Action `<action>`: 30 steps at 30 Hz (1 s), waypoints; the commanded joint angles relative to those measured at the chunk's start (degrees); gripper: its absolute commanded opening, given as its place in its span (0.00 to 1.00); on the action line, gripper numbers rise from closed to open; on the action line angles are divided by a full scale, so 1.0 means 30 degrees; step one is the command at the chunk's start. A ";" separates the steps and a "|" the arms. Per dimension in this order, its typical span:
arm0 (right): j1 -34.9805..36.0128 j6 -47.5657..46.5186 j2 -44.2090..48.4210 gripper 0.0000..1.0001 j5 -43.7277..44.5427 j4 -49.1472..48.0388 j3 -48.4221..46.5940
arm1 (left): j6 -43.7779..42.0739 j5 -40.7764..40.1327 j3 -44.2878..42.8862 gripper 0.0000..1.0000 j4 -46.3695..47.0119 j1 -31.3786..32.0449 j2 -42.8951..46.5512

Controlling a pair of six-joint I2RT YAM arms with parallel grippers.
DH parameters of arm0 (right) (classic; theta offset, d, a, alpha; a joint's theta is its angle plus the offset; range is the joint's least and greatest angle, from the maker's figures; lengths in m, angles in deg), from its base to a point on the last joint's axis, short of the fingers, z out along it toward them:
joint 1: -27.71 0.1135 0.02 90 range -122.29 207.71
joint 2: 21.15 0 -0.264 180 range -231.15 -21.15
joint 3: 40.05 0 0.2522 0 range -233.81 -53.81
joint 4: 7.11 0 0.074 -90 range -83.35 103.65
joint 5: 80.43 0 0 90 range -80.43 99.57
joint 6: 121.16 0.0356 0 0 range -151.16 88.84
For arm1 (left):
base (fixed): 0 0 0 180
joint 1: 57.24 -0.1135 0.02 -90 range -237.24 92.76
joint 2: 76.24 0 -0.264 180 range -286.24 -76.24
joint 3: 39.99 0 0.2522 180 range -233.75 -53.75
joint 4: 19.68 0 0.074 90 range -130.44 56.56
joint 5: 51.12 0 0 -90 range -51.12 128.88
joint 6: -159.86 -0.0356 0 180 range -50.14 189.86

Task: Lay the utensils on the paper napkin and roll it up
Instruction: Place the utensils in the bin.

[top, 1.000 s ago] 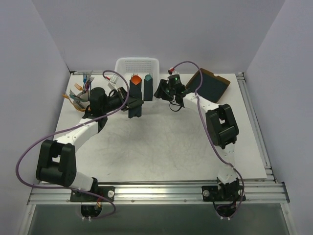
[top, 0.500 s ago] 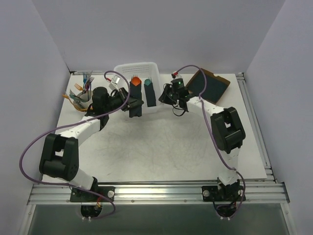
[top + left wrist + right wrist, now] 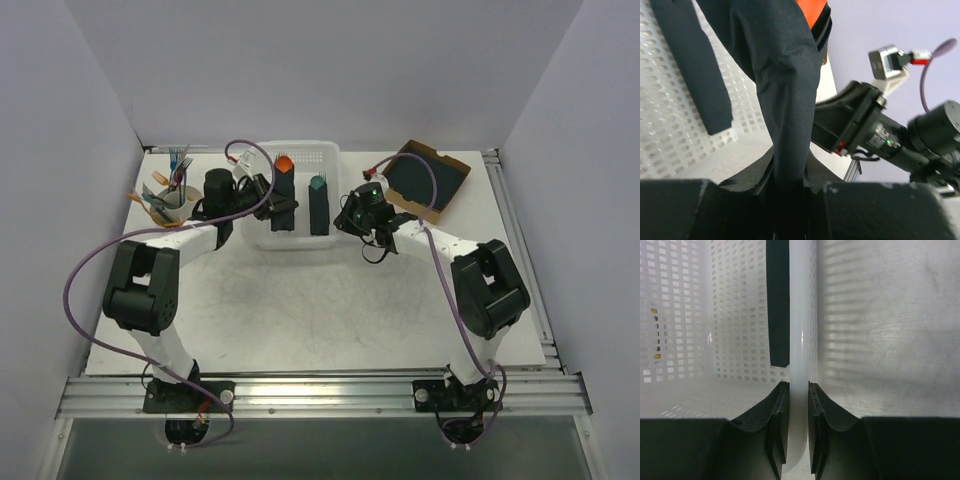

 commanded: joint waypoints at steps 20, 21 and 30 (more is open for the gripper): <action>0.1631 0.2876 0.4085 0.15 0.2173 -0.1674 0.4288 | -0.3669 -0.3200 -0.4400 0.02 -0.5308 0.1815 -0.3394; 0.1660 0.2906 0.4056 0.15 0.2114 -0.1820 0.4348 | -0.3728 -0.3317 -0.4518 0.02 -0.5337 0.1844 -0.3744; 0.1573 0.2994 0.3910 0.14 0.1938 -0.2172 0.4700 | -0.4021 -0.3903 -0.5660 0.03 -0.5366 0.2049 -0.5825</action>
